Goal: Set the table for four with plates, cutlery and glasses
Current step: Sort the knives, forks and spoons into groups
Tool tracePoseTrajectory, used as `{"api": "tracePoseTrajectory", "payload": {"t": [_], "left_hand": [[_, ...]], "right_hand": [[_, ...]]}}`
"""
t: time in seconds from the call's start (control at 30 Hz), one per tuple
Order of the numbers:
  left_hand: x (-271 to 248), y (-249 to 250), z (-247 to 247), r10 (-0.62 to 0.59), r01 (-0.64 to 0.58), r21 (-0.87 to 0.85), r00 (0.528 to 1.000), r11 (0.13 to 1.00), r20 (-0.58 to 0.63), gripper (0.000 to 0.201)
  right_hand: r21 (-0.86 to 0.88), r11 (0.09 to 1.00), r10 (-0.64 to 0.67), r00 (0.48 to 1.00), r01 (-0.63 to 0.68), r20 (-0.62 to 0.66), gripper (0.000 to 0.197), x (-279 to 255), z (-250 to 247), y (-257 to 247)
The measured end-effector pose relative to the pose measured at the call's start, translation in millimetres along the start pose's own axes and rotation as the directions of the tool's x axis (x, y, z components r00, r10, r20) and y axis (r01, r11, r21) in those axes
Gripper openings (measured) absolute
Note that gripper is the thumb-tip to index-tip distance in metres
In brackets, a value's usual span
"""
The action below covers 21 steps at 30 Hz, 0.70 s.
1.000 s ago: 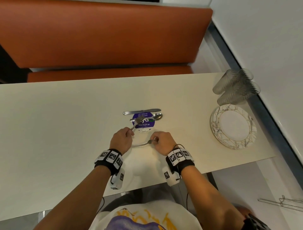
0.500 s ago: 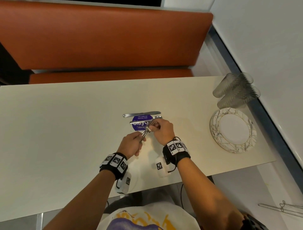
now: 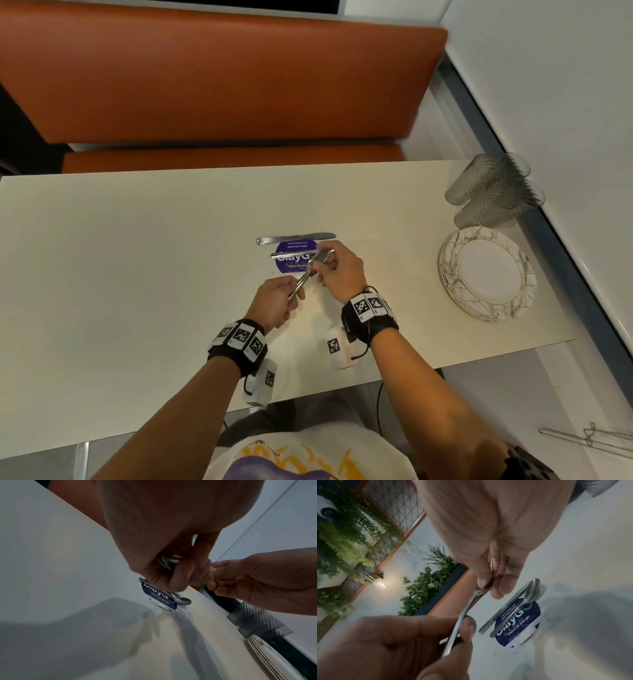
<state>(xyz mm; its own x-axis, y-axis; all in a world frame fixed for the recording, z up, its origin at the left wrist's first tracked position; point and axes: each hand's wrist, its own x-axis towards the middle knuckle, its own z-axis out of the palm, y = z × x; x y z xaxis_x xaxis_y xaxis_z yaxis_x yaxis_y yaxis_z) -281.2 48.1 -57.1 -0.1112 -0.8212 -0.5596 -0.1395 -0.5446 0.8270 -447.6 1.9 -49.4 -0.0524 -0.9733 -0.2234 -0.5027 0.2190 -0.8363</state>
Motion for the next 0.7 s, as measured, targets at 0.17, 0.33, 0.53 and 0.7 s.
{"api": "tracePoseTrajectory", "payload": {"t": [0.17,0.33,0.53,0.7], "left_hand": [[0.9,-6.7,2.7,-0.010,0.010,0.029,1.000,1.000,-0.006,0.035],[2.9,-9.8,1.7,0.009,-0.007,0.060,1.000,0.998,-0.021,0.035],[8.4,-20.5,-4.7,0.134,-0.116,0.338,0.990,0.934,-0.032,0.022],[21.2,-28.5,-15.2,0.301,-0.219,0.427,0.944,0.877,-0.135,0.019]], "right_hand": [[-0.044,0.999,0.001,1.000,-0.001,0.007,0.036,2.7,0.1,0.5],[-0.149,0.984,-0.074,0.989,0.093,0.128,0.027,6.9,-6.2,-6.8],[-0.131,0.991,-0.009,0.990,0.027,0.142,0.009,14.2,-18.7,-4.3],[-0.004,0.983,0.181,0.983,-0.181,0.001,0.008,18.2,-27.2,18.5]]}}
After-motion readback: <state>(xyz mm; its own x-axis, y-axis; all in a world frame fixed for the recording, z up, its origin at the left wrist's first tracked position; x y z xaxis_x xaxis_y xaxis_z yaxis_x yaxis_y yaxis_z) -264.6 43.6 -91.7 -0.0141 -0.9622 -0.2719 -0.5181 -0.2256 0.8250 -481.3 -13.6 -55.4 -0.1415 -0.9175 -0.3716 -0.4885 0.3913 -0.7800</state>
